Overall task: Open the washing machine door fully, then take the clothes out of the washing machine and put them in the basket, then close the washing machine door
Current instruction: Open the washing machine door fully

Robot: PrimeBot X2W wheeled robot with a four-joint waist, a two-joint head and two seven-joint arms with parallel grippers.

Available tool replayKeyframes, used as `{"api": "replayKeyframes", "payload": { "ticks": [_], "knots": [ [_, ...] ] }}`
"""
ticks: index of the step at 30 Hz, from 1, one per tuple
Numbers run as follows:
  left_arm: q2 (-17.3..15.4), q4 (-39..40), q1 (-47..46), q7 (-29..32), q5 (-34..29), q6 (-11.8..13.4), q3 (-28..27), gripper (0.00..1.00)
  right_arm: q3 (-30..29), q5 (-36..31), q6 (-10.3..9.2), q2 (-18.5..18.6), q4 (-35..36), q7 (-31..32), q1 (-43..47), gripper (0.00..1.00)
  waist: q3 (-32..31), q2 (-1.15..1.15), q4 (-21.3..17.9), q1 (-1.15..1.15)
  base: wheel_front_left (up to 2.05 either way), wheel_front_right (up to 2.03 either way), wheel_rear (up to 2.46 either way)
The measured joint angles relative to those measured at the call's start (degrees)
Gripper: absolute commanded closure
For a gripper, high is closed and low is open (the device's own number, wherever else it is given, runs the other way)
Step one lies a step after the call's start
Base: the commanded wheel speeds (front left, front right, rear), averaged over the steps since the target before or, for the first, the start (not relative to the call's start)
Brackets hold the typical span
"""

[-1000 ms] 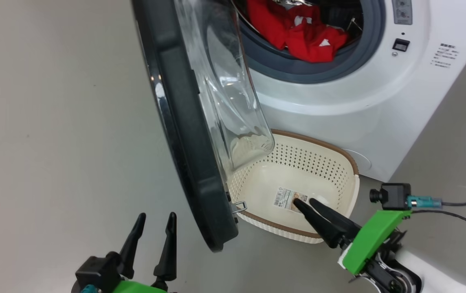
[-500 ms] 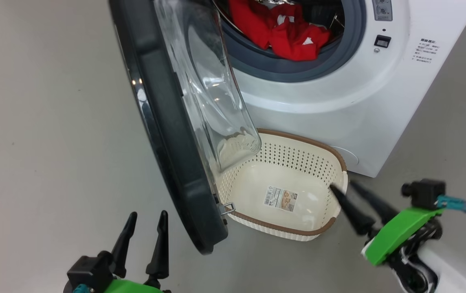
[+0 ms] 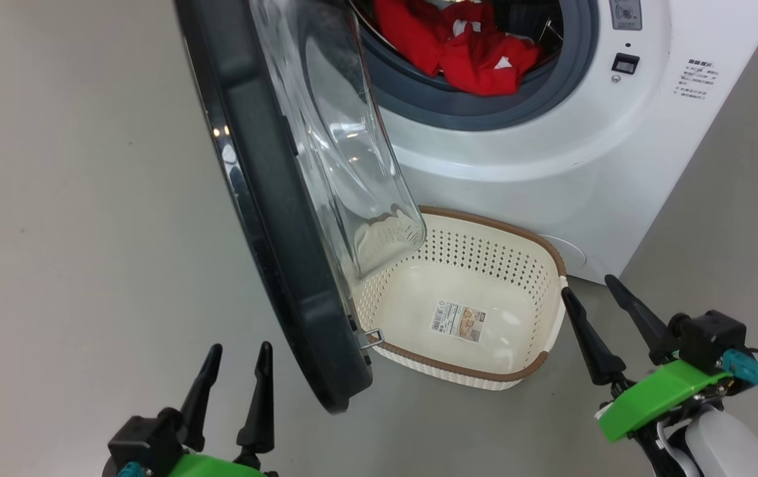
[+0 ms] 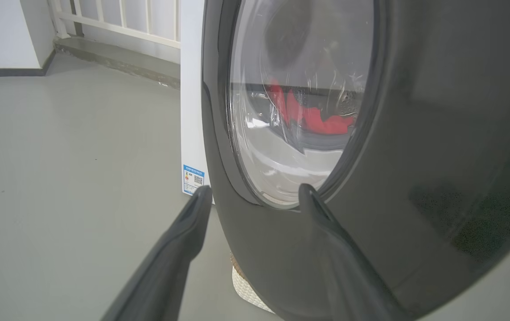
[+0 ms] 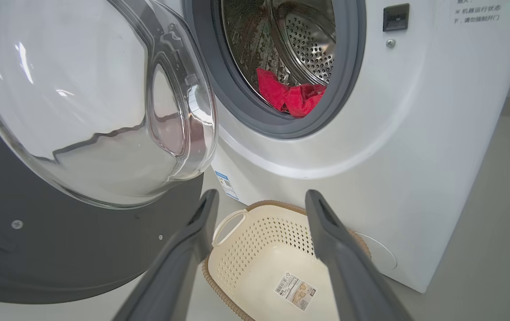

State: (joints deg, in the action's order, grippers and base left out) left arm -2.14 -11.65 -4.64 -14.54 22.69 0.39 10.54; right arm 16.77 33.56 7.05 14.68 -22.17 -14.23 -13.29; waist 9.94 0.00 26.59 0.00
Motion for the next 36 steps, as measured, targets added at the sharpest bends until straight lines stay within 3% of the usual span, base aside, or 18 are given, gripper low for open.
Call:
{"api": "replayKeyframes", "payload": {
  "ticks": [9,21,22,23,24,33,36],
  "knots": [
    [0.0,0.01,-0.01,0.0,0.0,0.01,0.03,0.0,-7.48,-11.99,0.0,-4.79,3.33,-0.24,6.54,0.0,0.05,0.0,0.18,0.0,0.0,0.0,0.0],
    [0.0,0.52,-0.01,0.0,0.08,0.01,-0.31,0.0,-10.39,-14.52,0.0,-6.61,4.59,-0.24,8.65,0.0,0.07,0.0,0.22,0.0,0.0,0.0,0.0],
    [0.0,0.55,-0.01,0.0,0.08,0.01,-0.4,0.54,-10.43,-14.61,0.0,-6.69,4.7,-0.24,8.66,0.0,0.08,0.0,0.22,0.0,0.0,0.0,0.0],
    [0.0,0.69,-0.01,0.0,0.08,0.02,-0.57,0.85,-10.43,-14.61,0.0,-6.77,4.78,-0.24,8.66,0.0,0.09,0.0,0.23,0.0,0.0,0.0,0.0],
    [0.01,0.93,-0.01,0.0,0.08,0.1,-0.9,1.0,-10.43,-14.63,0.0,-6.83,4.81,-0.24,8.66,0.0,0.07,0.0,0.22,0.0,0.0,0.0,0.0],
    [0.02,11.7,-1.64,0.0,1.86,0.69,-5.32,1.0,-10.44,-16.13,0.0,-7.02,5.32,-0.24,8.71,0.0,-0.41,0.0,0.3,0.0,0.0,0.0,0.0],
    [-0.03,18.05,-2.41,-0.01,-1.02,1.12,-4.36,1.0,-10.45,-16.13,0.0,-7.03,5.34,-0.25,8.73,0.0,-0.6,0.0,0.18,0.0,0.0,0.0,0.0]
  ]
}}
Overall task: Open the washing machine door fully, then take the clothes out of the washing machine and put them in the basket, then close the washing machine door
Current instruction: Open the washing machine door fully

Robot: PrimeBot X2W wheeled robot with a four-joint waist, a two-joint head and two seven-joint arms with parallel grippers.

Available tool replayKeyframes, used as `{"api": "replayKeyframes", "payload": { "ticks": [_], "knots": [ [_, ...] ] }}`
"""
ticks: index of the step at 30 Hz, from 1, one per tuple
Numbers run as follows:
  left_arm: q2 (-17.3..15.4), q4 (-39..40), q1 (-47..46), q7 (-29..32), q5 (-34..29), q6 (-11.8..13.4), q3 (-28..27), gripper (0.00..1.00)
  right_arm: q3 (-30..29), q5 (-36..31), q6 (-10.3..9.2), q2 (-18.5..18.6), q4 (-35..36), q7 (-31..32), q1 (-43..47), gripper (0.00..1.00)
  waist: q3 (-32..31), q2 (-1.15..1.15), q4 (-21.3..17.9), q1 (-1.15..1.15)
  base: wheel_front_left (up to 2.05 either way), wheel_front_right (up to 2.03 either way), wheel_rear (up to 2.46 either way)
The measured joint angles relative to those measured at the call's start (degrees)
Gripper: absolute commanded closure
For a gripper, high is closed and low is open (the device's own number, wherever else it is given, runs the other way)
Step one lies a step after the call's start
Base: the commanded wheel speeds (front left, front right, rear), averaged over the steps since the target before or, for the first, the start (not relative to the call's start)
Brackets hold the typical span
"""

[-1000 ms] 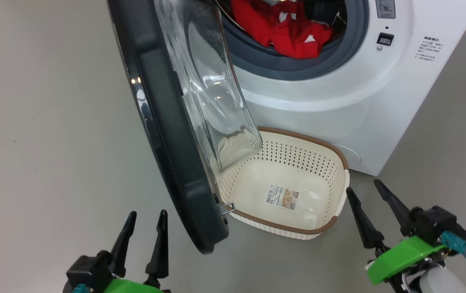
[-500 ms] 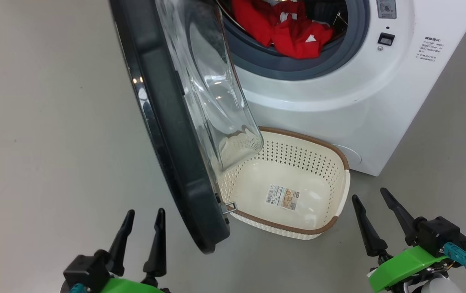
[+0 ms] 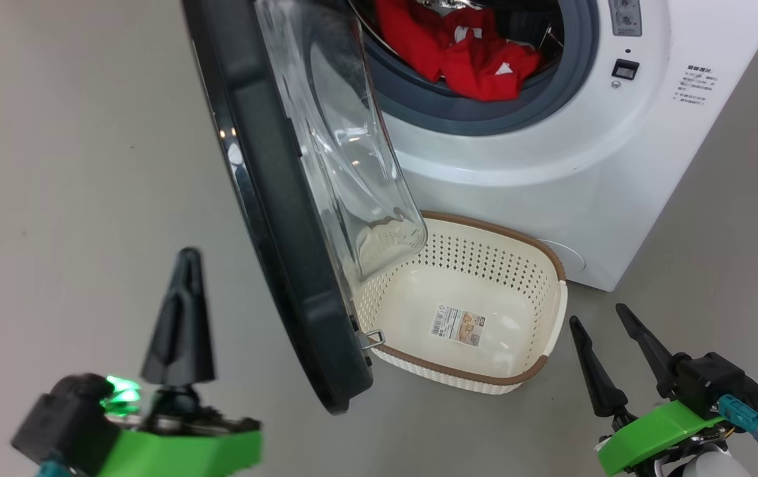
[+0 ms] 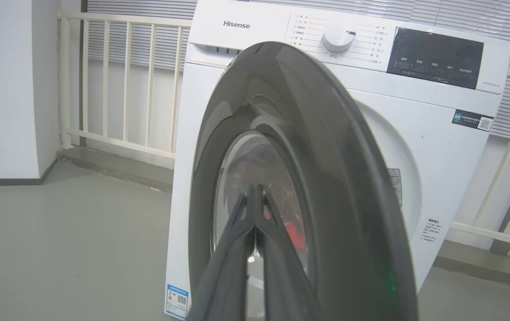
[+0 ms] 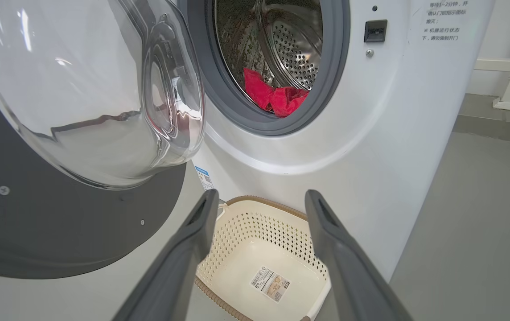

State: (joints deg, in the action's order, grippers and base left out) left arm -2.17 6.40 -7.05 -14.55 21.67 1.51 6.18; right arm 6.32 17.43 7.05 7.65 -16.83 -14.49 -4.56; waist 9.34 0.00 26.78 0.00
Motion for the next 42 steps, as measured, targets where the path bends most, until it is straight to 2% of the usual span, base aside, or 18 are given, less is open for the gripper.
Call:
{"api": "replayKeyframes", "payload": {
  "ticks": [6,10,15,25,33,42],
  "knots": [
    [-0.03,9.07,-0.3,-0.16,-2.7,0.47,11.2,1.0,-0.12,0.0,0.0,-0.01,0.27,-0.14,0.01,0.0,-0.03,0.0,-0.57,0.0,0.0,0.0,0.0],
    [-0.09,7.14,-0.08,-0.16,-3.22,0.56,19.2,1.0,0.03,0.01,0.0,0.0,0.52,-0.14,0.0,0.0,-0.05,0.0,-0.99,0.0,0.0,0.0,0.0],
    [-0.31,1.67,0.18,-0.15,0.12,0.56,23.48,1.0,0.23,0.01,0.0,0.0,0.92,-0.14,0.0,0.0,-0.02,0.0,-1.57,0.0,0.0,0.0,0.0],
    [-0.43,-9.05,0.09,-0.14,5.01,0.49,22.4,1.0,0.67,0.01,0.0,-0.12,1.18,-0.14,-0.01,0.0,0.23,0.0,-2.58,0.0,0.0,0.0,0.0],
    [-0.14,-10.05,0.08,-0.14,7.24,0.47,19.52,1.0,0.54,0.01,0.0,-0.18,1.27,-0.14,-0.01,0.0,0.58,0.0,-2.3,0.0,0.0,0.0,0.0],
    [0.13,-9.71,0.7,-0.1,6.7,0.65,12.54,1.0,0.09,0.01,0.0,-0.12,1.52,-0.14,-0.03,0.0,1.1,0.0,-1.58,0.0,0.0,0.0,0.0]
  ]
}}
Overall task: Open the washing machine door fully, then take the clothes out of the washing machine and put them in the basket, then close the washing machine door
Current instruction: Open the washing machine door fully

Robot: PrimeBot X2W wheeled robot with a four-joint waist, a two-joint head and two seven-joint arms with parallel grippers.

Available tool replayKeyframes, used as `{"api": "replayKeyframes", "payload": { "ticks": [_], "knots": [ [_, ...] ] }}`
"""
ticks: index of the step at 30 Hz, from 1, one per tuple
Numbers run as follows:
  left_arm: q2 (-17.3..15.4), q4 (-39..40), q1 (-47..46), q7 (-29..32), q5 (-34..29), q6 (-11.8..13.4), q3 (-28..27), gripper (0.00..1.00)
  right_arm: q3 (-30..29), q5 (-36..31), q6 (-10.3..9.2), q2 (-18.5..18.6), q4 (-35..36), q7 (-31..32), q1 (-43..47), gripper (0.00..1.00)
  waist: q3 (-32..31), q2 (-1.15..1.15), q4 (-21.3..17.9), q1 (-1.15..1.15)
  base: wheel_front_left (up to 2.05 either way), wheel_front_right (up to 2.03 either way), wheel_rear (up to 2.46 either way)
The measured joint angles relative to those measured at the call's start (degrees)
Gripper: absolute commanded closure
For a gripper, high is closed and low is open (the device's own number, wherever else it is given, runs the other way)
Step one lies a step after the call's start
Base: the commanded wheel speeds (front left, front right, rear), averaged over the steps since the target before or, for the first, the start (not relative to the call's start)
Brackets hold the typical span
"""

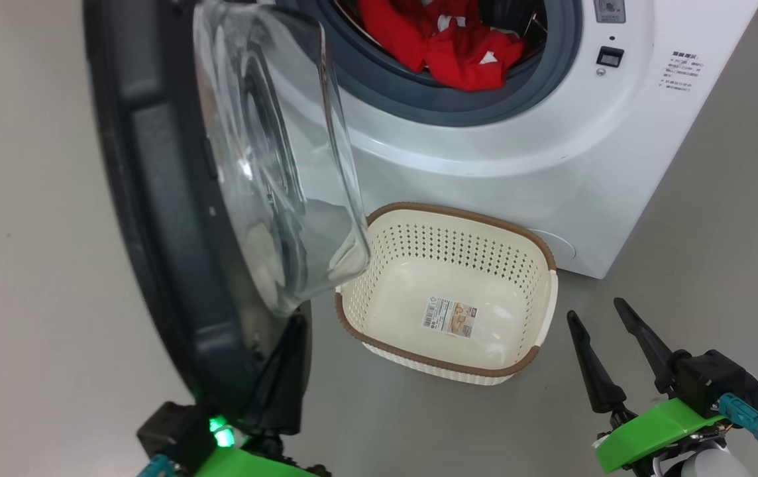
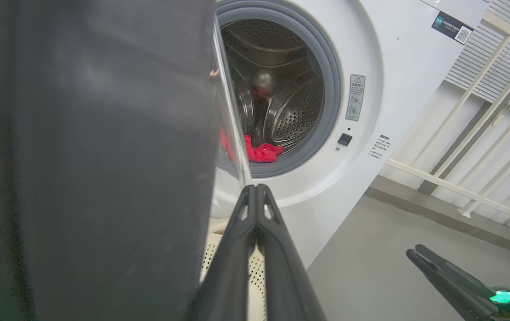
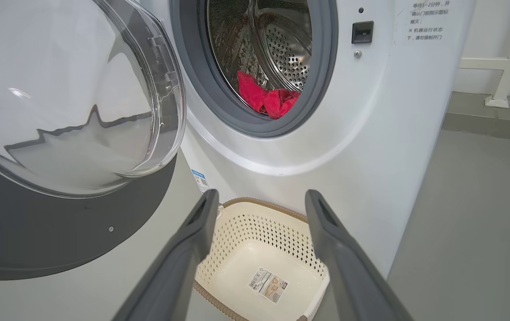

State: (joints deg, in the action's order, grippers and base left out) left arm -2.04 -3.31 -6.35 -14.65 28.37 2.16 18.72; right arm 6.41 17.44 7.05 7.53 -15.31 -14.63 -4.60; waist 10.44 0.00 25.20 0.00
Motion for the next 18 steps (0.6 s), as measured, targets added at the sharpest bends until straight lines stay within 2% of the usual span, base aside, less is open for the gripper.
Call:
{"api": "replayKeyframes", "payload": {
  "ticks": [4,18],
  "knots": [
    [0.16,0.24,0.92,0.0,-0.49,0.0,-2.37,1.0,0.0,0.0,0.0,0.05,0.0,0.0,-0.01,0.0,0.32,0.0,0.17,0.0,0.0,0.0,0.0],
    [0.37,-1.07,1.78,0.02,-2.75,0.43,-16.96,1.0,-0.2,-0.01,0.0,0.3,0.03,0.0,-0.03,0.0,1.16,0.0,-0.19,0.0,0.0,0.0,0.0]
  ]
}}
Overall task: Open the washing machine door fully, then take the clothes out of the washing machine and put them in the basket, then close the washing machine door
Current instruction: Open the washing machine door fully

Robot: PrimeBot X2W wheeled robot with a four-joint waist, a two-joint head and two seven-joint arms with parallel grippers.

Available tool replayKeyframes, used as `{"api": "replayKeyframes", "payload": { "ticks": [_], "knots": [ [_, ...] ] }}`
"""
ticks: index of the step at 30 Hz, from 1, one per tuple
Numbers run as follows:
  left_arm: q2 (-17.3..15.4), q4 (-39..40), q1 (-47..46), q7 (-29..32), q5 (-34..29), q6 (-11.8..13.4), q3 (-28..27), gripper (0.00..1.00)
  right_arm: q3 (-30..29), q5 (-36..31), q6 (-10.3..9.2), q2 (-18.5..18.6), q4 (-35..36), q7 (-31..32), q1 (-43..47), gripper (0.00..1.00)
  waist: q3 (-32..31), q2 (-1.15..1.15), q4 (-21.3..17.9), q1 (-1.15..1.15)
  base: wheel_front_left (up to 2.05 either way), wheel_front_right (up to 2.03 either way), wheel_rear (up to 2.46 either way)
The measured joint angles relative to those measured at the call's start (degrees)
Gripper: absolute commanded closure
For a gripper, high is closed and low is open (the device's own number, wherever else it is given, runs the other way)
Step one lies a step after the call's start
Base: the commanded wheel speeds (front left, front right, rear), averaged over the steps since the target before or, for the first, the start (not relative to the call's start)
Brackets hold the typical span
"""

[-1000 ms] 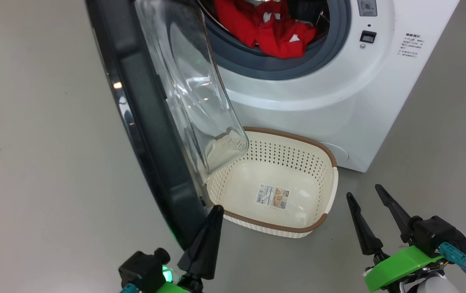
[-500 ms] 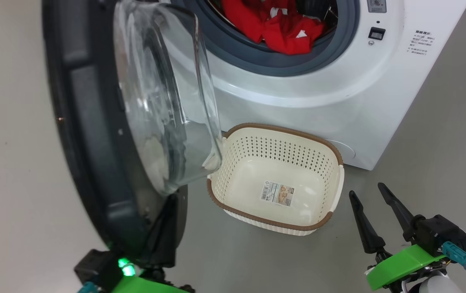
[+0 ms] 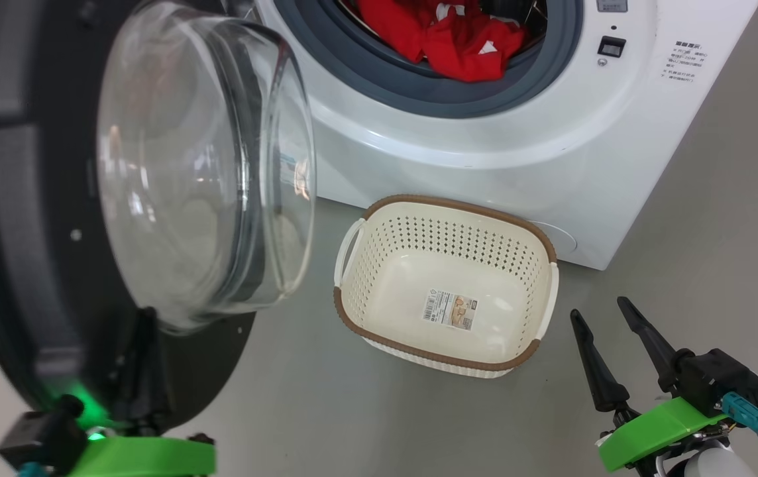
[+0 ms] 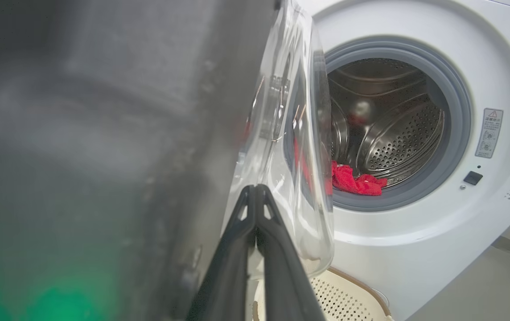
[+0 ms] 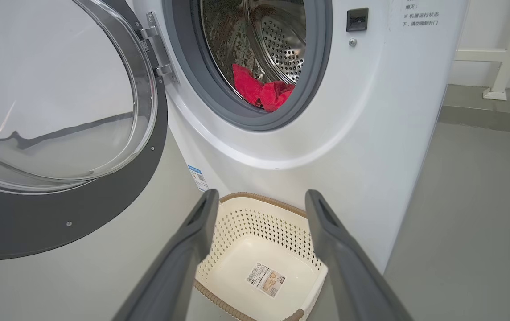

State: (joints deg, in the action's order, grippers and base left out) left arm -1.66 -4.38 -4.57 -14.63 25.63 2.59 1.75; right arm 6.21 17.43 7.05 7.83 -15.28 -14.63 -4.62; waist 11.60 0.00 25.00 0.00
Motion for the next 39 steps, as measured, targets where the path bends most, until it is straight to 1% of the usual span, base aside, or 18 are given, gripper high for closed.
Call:
{"api": "replayKeyframes", "payload": {
  "ticks": [8,20,22,25,33,37,39],
  "knots": [
    [0.37,-0.58,-2.55,-0.01,-2.18,-0.2,-8.32,1.0,-0.24,-0.24,0.0,0.05,0.1,0.0,-0.02,0.0,0.31,0.0,-0.2,0.0,0.0,0.0,0.0],
    [0.67,-4.15,-5.41,-0.01,-6.28,-2.82,-19.44,1.0,-0.26,-0.24,0.0,0.07,0.13,0.0,-0.02,0.0,0.2,0.0,-0.91,0.0,0.0,0.0,0.0],
    [0.71,-5.12,-6.27,-0.01,-7.02,-3.24,-21.14,1.0,-0.26,-0.24,0.0,0.07,0.2,0.0,-0.02,0.0,0.25,0.0,-0.95,0.0,0.0,0.0,0.0],
    [0.77,-7.09,-8.17,-0.01,-7.99,-4.61,-23.91,1.0,-0.27,-0.29,0.0,0.1,0.26,0.0,-0.02,0.0,0.34,0.0,-0.99,0.0,0.0,0.0,0.0],
    [1.18,-12.9,-14.49,-0.02,-11.88,-6.72,-31.7,1.0,-0.15,-0.32,0.0,0.46,0.45,0.0,-0.02,0.0,0.91,0.0,-1.51,0.0,0.0,0.0,0.0],
    [0.82,-16.17,-17.82,-0.03,-12.74,-7.27,-35.77,1.0,-0.08,-0.32,0.0,0.84,0.64,0.0,-0.05,0.0,1.59,0.0,-2.01,0.0,0.0,0.0,0.0],
    [0.12,-17.93,-19.48,-0.05,-13.65,-7.77,-37.61,1.0,-0.05,-0.32,0.0,1.19,0.79,0.0,-0.08,0.0,2.04,0.0,-2.24,0.0,0.0,0.0,0.0]
  ]
}}
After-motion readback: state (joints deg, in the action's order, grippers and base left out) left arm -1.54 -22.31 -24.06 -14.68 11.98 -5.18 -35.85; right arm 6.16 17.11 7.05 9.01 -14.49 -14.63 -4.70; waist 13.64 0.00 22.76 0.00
